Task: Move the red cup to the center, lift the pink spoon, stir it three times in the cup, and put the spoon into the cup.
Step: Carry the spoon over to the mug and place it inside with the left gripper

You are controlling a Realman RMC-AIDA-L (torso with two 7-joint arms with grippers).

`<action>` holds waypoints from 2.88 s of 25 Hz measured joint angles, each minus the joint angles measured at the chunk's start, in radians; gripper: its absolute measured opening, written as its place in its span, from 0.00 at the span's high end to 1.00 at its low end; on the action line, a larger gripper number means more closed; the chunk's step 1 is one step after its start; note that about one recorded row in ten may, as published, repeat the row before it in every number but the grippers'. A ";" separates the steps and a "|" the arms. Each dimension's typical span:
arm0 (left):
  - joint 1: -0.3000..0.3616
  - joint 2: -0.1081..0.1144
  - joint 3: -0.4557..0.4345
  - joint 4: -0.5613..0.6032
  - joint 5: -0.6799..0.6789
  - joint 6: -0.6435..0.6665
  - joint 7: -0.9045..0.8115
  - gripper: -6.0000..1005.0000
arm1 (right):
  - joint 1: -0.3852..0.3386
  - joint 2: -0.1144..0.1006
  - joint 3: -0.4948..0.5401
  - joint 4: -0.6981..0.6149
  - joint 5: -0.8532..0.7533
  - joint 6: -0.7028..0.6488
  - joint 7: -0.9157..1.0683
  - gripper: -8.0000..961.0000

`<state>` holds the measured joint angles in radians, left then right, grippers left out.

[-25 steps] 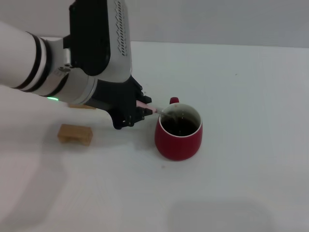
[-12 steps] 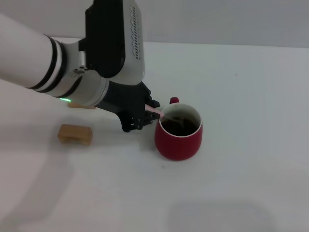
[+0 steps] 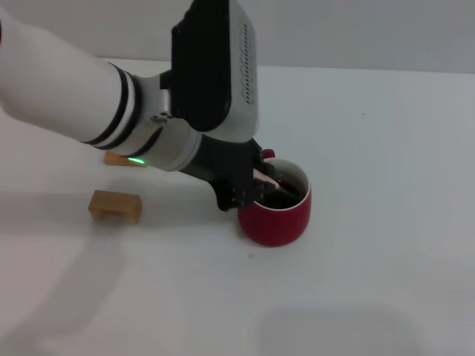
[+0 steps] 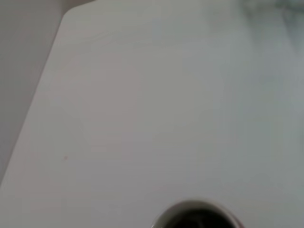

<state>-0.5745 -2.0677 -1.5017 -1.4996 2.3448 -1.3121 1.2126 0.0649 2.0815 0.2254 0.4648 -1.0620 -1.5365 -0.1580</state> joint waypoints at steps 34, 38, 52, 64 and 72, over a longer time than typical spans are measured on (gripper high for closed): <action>0.056 0.005 -0.065 -0.049 0.063 -0.012 -0.051 0.83 | -0.005 0.002 -0.028 0.015 -0.001 -0.008 0.000 0.99; 0.039 0.002 -0.041 -0.036 0.055 0.003 -0.050 0.83 | -0.005 0.002 -0.028 0.015 -0.001 -0.008 0.000 0.99; 0.089 0.004 0.046 -0.130 -0.002 -0.005 -0.056 0.83 | -0.006 0.002 -0.040 0.015 -0.001 -0.008 0.000 0.99; 0.124 0.007 -0.008 -0.141 0.069 -0.035 -0.061 0.83 | 0.002 0.002 -0.040 0.021 -0.013 -0.010 0.000 0.99; 0.076 0.005 -0.019 -0.092 0.090 0.009 -0.065 0.83 | -0.007 0.002 -0.040 0.022 -0.013 -0.010 0.000 0.99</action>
<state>-0.4986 -2.0628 -1.5204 -1.5916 2.4347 -1.3028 1.1474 0.0581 2.0831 0.1856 0.4863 -1.0754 -1.5462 -0.1580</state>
